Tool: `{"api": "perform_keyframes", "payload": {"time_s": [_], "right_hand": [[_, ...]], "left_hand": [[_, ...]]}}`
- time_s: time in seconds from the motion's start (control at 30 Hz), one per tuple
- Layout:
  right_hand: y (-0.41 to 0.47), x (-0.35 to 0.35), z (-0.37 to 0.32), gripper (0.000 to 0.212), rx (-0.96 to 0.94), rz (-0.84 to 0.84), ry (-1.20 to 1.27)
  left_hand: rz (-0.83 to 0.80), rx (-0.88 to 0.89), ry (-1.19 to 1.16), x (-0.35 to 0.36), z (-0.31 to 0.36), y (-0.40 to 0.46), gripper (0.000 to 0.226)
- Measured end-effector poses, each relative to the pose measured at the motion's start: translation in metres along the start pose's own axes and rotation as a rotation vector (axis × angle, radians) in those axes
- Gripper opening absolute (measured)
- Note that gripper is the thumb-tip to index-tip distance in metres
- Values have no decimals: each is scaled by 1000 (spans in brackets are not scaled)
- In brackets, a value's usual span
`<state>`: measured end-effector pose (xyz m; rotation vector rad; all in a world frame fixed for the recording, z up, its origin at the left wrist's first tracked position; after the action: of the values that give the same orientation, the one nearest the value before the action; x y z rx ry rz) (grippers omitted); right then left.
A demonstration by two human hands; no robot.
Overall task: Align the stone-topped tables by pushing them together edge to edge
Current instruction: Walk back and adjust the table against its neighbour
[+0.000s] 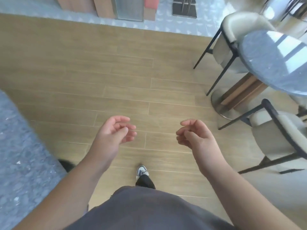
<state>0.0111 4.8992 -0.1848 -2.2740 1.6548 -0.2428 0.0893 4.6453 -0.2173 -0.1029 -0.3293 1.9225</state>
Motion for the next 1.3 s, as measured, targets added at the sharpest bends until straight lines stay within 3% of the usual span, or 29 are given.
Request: {"api": "perform_keyframes", "payload": {"time_s": [0.23, 0.53, 0.97, 1.3], "right_hand": [[120, 78, -78, 31, -96, -164, -65], [241, 178, -110, 29, -79, -405, -69], [428, 332, -201, 33, -139, -814, -227], [438, 520, -196, 30, -64, -1178, -377]], "left_hand": [[145, 71, -80, -73, 53, 84, 27], [449, 120, -99, -164, 80, 126, 28], [766, 208, -164, -227, 141, 264, 27], [1124, 217, -292, -343, 127, 238, 26]]}}
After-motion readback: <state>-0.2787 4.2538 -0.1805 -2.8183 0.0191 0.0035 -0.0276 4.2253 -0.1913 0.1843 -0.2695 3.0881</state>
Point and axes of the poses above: each hand's wrist, its own y-axis towards the middle knuckle, its own x-axis out of the palm, z = x × y, the point moved 10 cm from there along y, towards the middle knuckle, and after that the axes turned 5 degrees about -z, right-handed, at the moved point
